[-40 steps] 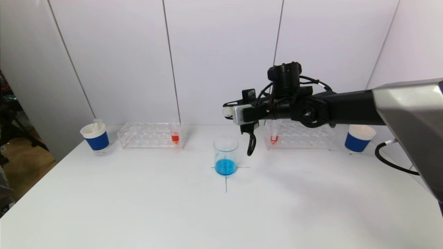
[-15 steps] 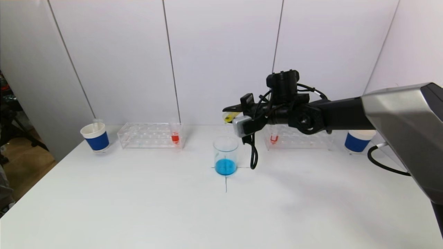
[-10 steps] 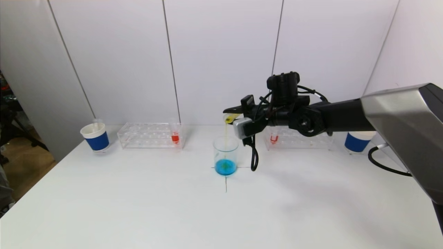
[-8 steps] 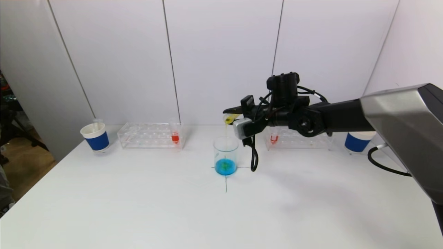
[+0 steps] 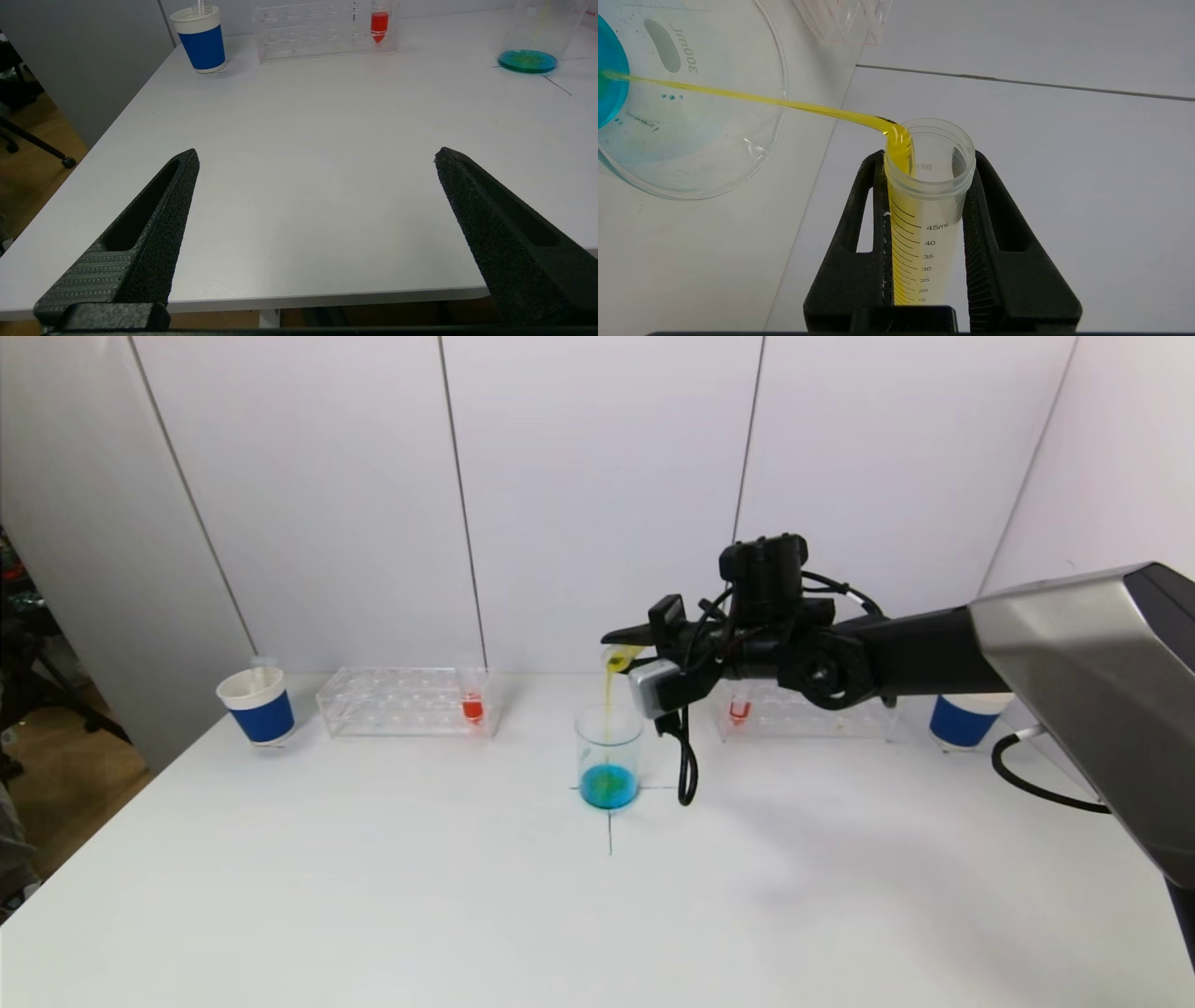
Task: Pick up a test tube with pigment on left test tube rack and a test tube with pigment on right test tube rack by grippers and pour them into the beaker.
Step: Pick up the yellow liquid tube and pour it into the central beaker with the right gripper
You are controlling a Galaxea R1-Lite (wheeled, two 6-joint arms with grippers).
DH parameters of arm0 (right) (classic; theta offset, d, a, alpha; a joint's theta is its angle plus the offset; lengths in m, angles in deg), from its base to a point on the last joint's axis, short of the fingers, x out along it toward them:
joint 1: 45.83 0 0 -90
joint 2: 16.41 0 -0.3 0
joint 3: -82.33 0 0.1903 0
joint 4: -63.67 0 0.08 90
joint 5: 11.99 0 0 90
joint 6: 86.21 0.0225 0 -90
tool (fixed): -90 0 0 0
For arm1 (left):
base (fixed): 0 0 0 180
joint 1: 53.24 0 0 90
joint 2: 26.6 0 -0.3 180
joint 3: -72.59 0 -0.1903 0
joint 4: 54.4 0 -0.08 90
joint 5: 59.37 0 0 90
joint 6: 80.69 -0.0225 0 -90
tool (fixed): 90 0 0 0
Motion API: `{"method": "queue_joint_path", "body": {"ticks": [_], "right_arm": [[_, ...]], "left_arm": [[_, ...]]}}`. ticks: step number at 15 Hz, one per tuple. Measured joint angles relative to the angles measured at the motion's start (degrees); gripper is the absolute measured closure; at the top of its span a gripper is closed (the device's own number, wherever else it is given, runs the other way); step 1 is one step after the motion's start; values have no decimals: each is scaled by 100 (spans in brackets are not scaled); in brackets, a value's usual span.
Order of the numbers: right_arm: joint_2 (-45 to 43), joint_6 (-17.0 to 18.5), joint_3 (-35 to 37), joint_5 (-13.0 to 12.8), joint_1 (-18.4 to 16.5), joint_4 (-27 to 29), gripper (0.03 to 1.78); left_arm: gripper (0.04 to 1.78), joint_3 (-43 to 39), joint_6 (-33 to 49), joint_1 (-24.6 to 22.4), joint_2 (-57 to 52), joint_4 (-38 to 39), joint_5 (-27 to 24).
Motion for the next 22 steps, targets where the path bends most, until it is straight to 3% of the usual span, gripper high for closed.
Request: {"method": "queue_joint_path", "body": {"ticks": [6, 16, 22], "right_arm": [[-15, -291, -35, -28, -7, -1, 132], [-26, -1078, -60, -61, -63, -233, 132], [-65, -1773, -52, -63, -137, -351, 132]], "left_arm": [[6, 0, -2, 0, 0, 2, -2], [6, 0, 5, 0, 0, 0, -2], [6, 0, 0, 0, 0, 0, 0]]}}
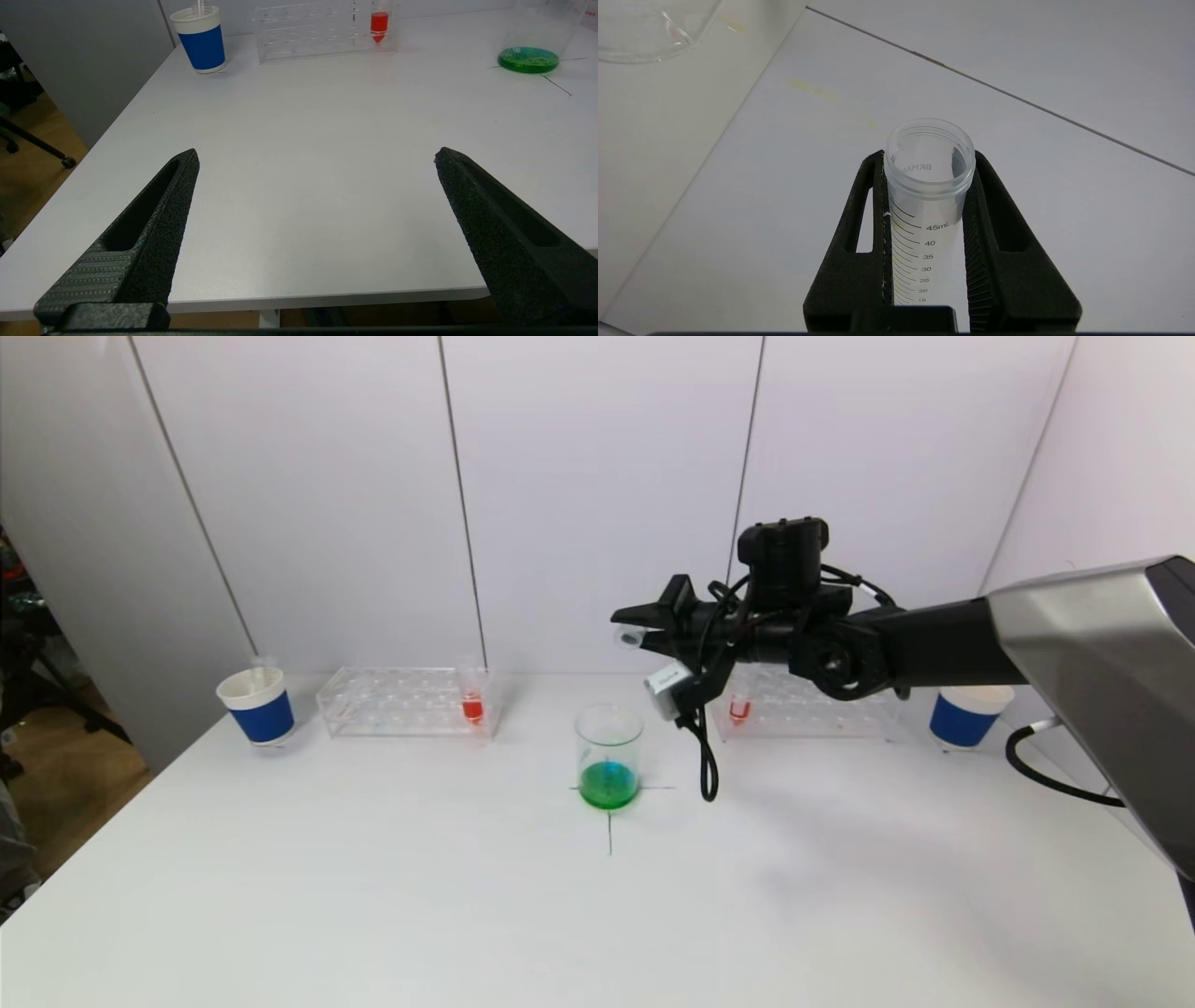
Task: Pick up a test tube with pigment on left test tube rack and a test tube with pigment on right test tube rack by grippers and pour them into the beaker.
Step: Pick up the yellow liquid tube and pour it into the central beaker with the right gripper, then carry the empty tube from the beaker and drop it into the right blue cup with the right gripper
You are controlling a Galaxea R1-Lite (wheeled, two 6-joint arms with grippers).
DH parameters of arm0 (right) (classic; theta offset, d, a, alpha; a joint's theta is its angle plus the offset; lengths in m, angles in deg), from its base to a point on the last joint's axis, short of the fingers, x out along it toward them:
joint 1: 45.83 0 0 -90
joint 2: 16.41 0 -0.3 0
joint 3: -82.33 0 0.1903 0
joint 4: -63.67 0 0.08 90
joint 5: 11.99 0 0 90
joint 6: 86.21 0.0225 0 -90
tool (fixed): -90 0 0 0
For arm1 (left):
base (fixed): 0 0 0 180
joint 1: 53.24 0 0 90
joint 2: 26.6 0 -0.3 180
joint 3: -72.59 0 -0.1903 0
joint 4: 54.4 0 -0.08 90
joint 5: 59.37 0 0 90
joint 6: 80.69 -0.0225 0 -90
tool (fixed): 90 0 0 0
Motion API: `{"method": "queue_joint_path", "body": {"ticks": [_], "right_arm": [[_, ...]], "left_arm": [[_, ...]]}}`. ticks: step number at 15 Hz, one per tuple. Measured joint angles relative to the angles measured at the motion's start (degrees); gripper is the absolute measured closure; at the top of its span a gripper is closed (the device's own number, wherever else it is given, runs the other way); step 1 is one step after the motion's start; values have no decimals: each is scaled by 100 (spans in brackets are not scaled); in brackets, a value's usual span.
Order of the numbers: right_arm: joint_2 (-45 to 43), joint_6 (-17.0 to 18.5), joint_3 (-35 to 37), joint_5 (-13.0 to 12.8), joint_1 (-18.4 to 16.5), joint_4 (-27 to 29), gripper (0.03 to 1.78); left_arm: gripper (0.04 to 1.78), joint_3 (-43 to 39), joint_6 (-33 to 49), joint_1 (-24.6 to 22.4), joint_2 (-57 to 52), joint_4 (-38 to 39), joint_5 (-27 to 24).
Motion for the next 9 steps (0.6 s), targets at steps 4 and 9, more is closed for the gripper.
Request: {"method": "queue_joint_path", "body": {"ticks": [4, 9], "right_arm": [[-27, -258, 50, -17, 2, -190, 132], [-71, -228, 108, -23, 29, -176, 132]], "left_arm": [[6, 0, -2, 0, 0, 0, 0], [6, 0, 0, 0, 0, 0, 0]]}}
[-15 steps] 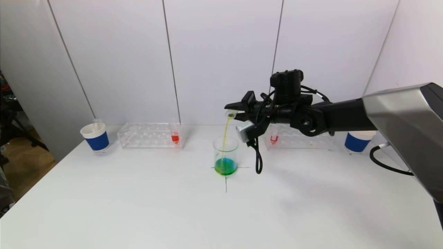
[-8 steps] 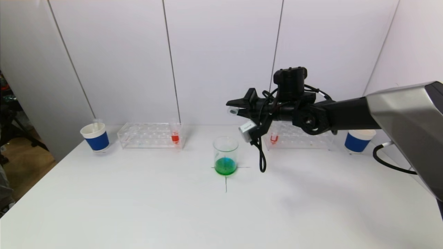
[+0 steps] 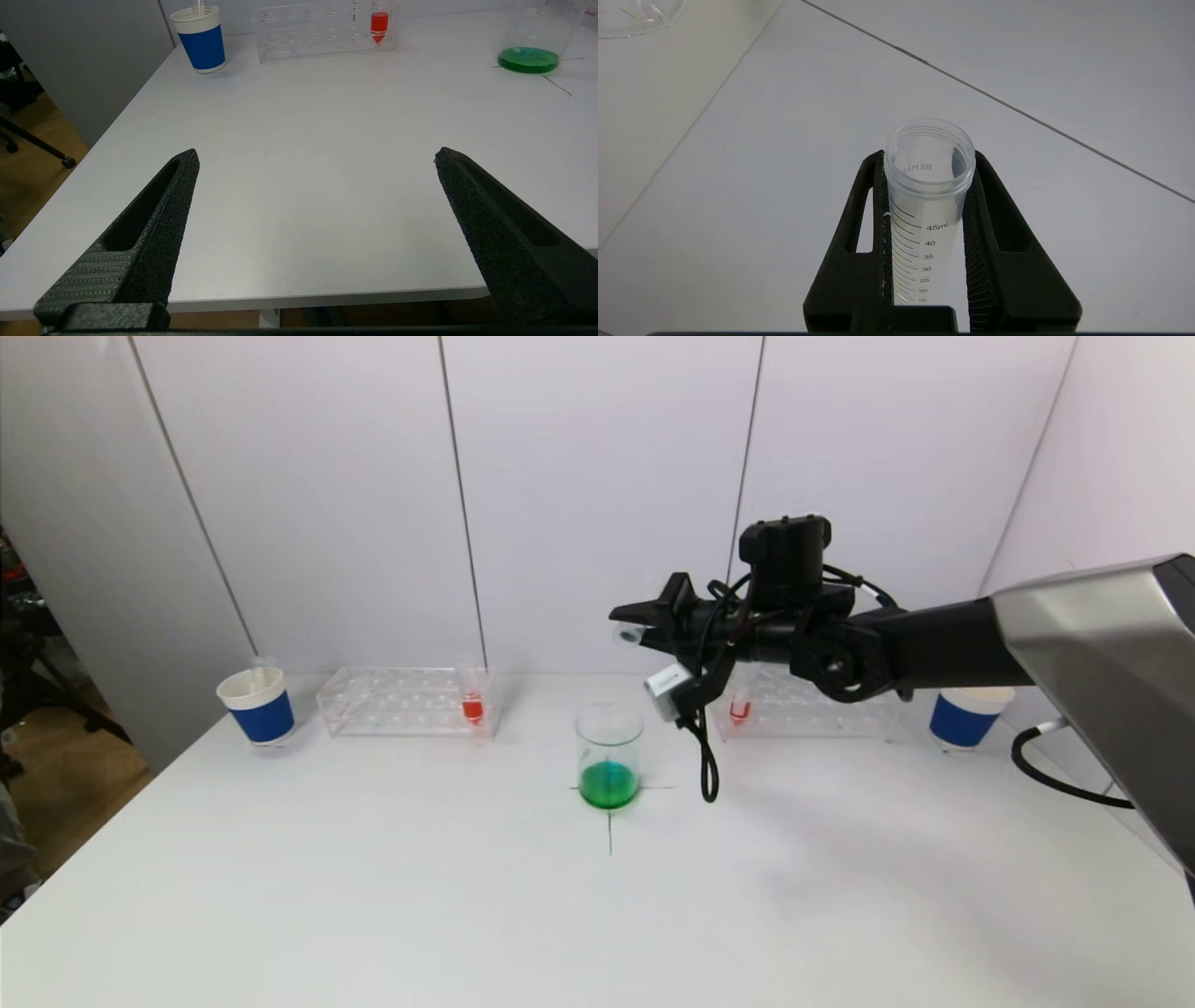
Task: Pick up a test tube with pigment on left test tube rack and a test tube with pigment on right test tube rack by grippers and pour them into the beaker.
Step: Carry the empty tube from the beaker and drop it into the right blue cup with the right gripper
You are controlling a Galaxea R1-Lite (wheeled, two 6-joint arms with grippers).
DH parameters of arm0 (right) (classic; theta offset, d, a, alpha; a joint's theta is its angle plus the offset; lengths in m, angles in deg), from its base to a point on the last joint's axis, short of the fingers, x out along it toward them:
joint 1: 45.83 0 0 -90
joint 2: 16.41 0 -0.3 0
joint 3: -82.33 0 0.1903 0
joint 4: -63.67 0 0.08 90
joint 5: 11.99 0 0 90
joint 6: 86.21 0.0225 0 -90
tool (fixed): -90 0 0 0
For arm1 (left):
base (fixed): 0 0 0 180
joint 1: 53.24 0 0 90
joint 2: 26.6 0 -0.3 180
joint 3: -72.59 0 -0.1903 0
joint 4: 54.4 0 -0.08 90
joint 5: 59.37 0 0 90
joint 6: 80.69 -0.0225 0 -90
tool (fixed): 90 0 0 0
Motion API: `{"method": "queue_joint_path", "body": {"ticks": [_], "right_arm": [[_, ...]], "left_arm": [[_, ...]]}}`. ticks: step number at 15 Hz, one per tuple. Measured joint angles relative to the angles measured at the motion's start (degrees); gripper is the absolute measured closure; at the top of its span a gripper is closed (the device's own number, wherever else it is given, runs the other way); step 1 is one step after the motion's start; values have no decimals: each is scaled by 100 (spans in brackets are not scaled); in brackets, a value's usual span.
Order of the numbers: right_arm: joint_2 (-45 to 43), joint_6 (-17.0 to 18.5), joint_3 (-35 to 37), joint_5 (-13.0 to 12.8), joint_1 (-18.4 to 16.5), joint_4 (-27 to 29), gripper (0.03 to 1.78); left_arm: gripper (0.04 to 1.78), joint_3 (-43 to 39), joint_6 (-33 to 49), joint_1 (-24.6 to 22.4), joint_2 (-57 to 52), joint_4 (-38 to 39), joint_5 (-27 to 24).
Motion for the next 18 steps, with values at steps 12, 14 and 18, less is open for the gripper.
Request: {"method": "queue_joint_path", "body": {"ticks": [12, 14, 18], "right_arm": [[-485, 3704, 149, -258, 183, 57, 132], [-546, 4431, 156, -413, 174, 51, 132], [-701, 5939, 118, -713, 149, 11, 132]], "left_arm": [[6, 0, 0, 0, 0, 0, -2], [6, 0, 2, 0, 0, 0, 0], [6, 0, 0, 0, 0, 0, -2]]}}
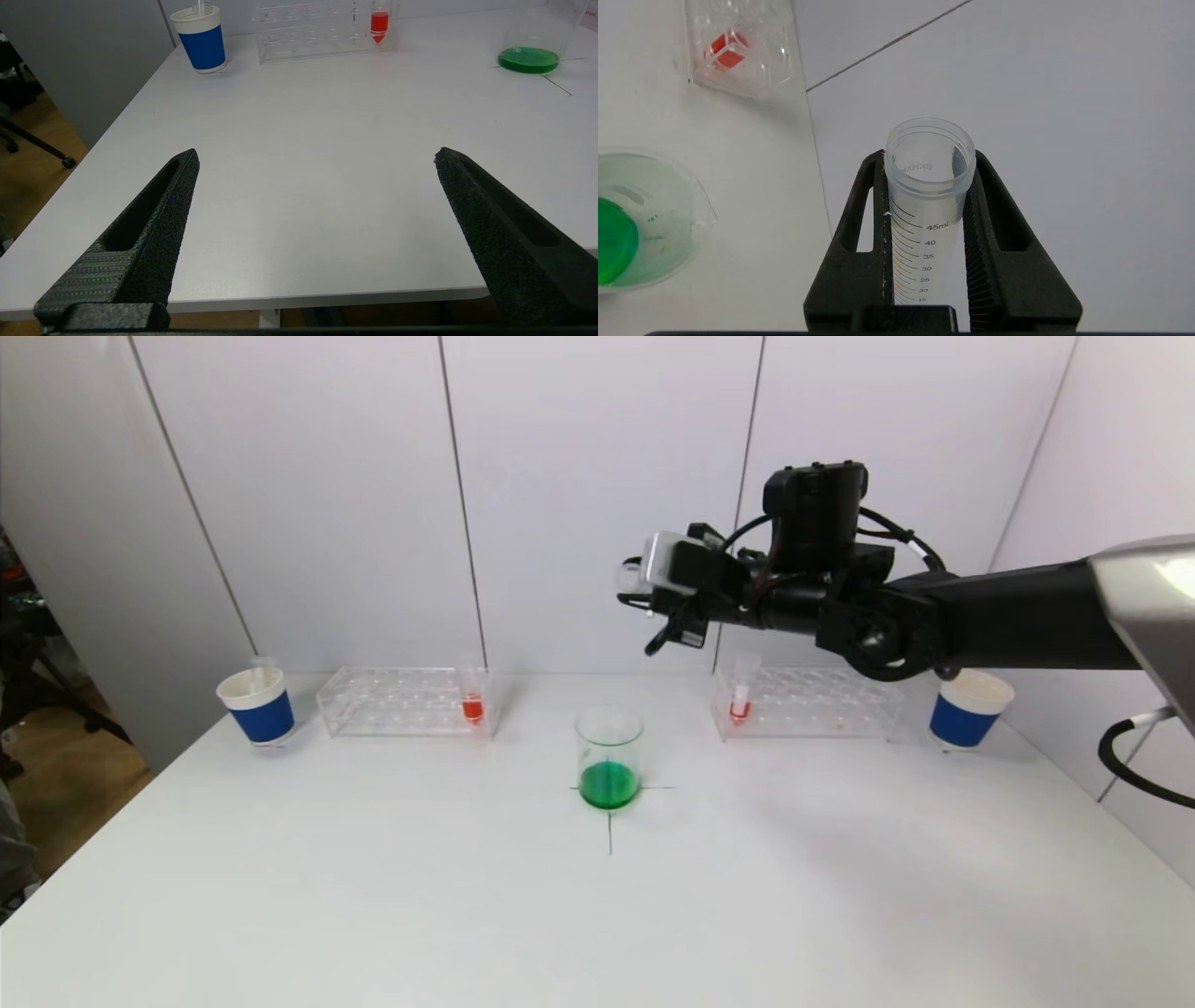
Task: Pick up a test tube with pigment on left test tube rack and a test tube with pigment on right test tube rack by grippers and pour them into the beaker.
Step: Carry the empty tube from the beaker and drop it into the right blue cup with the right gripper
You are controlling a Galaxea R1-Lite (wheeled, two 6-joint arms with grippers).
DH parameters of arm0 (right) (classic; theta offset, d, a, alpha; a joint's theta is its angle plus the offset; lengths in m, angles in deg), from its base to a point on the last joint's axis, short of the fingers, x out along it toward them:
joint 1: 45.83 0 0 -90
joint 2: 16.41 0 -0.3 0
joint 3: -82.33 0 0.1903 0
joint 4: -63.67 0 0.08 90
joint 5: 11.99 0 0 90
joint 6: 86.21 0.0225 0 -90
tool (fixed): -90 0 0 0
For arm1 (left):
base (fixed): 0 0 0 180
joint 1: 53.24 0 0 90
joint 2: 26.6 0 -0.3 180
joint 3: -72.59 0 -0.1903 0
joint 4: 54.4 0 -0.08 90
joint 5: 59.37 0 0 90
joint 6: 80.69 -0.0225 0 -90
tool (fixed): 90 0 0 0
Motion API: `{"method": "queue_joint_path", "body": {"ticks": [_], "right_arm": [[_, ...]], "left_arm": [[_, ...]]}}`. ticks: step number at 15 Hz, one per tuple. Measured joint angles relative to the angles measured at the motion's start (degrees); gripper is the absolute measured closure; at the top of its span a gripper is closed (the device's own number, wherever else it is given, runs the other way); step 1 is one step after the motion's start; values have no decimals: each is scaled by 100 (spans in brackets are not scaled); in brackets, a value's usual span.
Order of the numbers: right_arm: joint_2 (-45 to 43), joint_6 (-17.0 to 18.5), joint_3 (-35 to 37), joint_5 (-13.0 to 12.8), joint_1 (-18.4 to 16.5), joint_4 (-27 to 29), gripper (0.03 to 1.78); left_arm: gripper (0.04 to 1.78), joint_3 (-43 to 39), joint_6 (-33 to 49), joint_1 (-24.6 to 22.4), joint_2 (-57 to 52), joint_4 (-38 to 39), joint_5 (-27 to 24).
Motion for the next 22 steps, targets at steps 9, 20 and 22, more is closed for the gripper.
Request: {"method": "queue_joint_path", "body": {"ticks": [9, 20, 22], "right_arm": [[-505, 2313, 63, -1111, -2, 2, 132], [-1329, 5226, 93, -3092, -232, 749, 132], [-1504, 5593, 90, -3367, -369, 912, 132]], "left_arm": [[6, 0, 2, 0, 0, 2, 2], [6, 0, 0, 0, 0, 0, 2], [6, 0, 2, 0, 0, 0, 2]]}}
